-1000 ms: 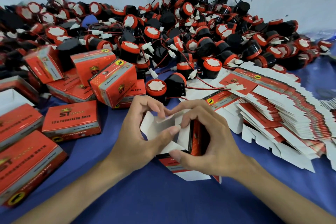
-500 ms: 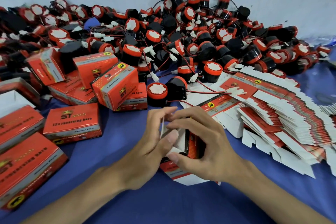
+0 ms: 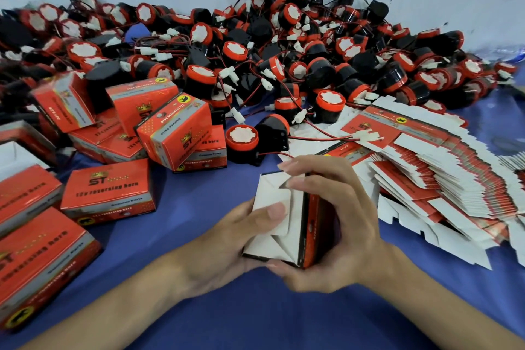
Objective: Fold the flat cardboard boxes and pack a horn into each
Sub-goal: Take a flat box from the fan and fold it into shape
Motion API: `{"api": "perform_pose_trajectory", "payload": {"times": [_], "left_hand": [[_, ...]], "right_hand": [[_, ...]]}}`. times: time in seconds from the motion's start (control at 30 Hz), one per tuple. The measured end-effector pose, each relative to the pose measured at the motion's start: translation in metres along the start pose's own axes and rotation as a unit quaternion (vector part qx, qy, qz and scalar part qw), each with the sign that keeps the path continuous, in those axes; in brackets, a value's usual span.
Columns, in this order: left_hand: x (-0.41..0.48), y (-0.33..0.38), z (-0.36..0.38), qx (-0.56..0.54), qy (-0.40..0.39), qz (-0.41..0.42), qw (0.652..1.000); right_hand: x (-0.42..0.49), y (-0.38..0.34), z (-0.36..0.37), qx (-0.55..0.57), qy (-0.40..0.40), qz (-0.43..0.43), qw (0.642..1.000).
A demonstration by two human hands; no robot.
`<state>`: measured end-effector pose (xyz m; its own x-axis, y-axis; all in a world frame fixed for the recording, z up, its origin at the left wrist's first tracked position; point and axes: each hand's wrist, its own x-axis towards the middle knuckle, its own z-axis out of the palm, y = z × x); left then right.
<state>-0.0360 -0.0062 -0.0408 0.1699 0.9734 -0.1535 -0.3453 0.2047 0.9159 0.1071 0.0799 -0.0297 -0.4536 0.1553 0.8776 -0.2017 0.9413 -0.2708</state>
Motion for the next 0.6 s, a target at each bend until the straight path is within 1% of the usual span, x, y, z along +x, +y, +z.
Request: {"api": "perform_pose_trajectory", "payload": {"times": [0.07, 0.2, 0.27, 0.47, 0.6], "left_hand": [[-0.004, 0.006, 0.002, -0.028, -0.043, 0.025, 0.998], [-0.005, 0.011, 0.005, -0.021, -0.009, 0.082, 0.996], [-0.005, 0.011, 0.007, -0.014, 0.009, 0.094, 0.995], [-0.006, 0.011, 0.01, -0.014, 0.019, 0.099, 0.995], [-0.006, 0.01, 0.009, -0.03, 0.011, 0.08, 0.996]], "right_hand": [[0.0, 0.0, 0.003, 0.006, 0.014, -0.015, 1.0], [-0.001, -0.001, 0.011, 0.006, 0.027, -0.043, 0.999], [-0.002, -0.001, 0.013, 0.01, 0.024, -0.049, 0.998], [-0.001, -0.001, 0.011, 0.008, 0.021, -0.06, 0.998], [-0.001, -0.002, 0.014, 0.005, 0.025, -0.058, 0.998]]}}
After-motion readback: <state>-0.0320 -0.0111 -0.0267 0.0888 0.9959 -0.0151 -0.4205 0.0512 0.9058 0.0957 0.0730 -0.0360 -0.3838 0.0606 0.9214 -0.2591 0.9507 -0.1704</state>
